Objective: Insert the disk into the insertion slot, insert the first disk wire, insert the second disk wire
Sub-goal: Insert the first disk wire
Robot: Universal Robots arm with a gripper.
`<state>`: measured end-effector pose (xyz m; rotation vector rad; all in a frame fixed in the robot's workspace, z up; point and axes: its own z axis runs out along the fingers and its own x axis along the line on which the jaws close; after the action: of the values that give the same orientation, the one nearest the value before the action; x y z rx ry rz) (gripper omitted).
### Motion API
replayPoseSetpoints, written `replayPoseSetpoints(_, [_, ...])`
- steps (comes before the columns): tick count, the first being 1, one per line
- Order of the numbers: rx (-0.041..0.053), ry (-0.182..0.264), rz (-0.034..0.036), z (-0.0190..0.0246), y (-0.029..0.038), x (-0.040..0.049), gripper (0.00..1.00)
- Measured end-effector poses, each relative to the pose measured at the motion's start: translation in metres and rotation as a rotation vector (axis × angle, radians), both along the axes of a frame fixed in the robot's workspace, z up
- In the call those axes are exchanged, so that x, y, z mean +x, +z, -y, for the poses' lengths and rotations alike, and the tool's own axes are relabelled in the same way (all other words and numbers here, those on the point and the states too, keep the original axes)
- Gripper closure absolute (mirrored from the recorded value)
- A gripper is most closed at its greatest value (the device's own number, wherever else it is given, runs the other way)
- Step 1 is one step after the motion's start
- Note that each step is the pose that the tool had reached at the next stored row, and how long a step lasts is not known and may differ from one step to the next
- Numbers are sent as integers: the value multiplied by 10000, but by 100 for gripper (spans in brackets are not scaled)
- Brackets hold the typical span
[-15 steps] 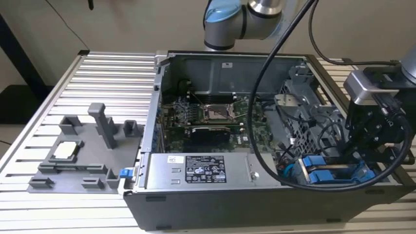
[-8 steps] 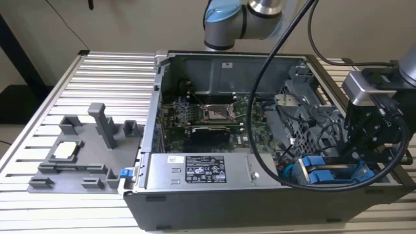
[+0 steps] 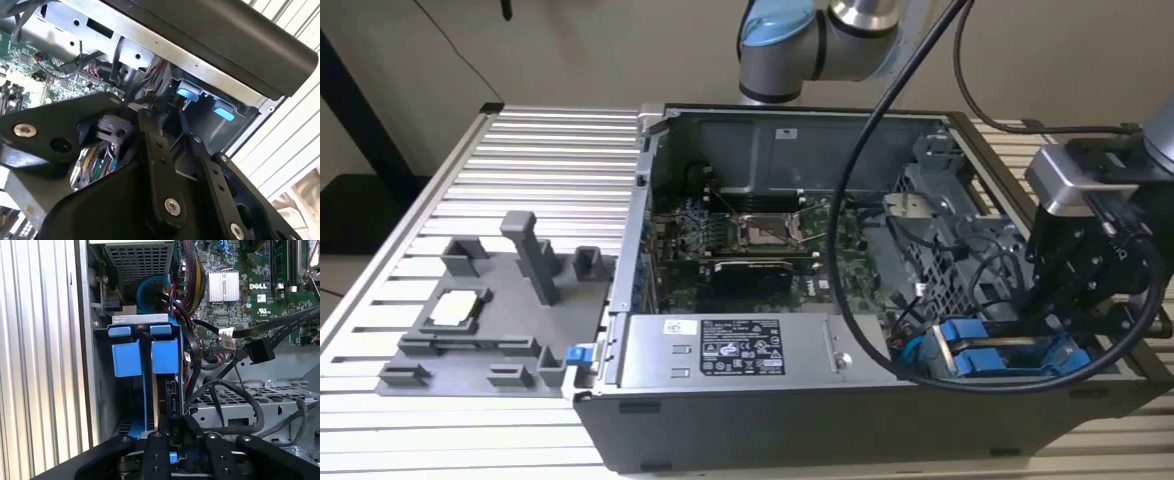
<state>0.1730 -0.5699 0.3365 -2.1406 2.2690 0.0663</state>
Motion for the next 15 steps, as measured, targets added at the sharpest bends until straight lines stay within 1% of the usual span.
replayPoseSetpoints(5, [-2,0,0,0,203,0,73])
replayPoseSetpoints(12, [-1,0,0,0,469,0,73])
replayPoseSetpoints(14, [-1,0,0,0,535,0,73])
replayPoseSetpoints(15, [-1,0,0,0,557,0,73])
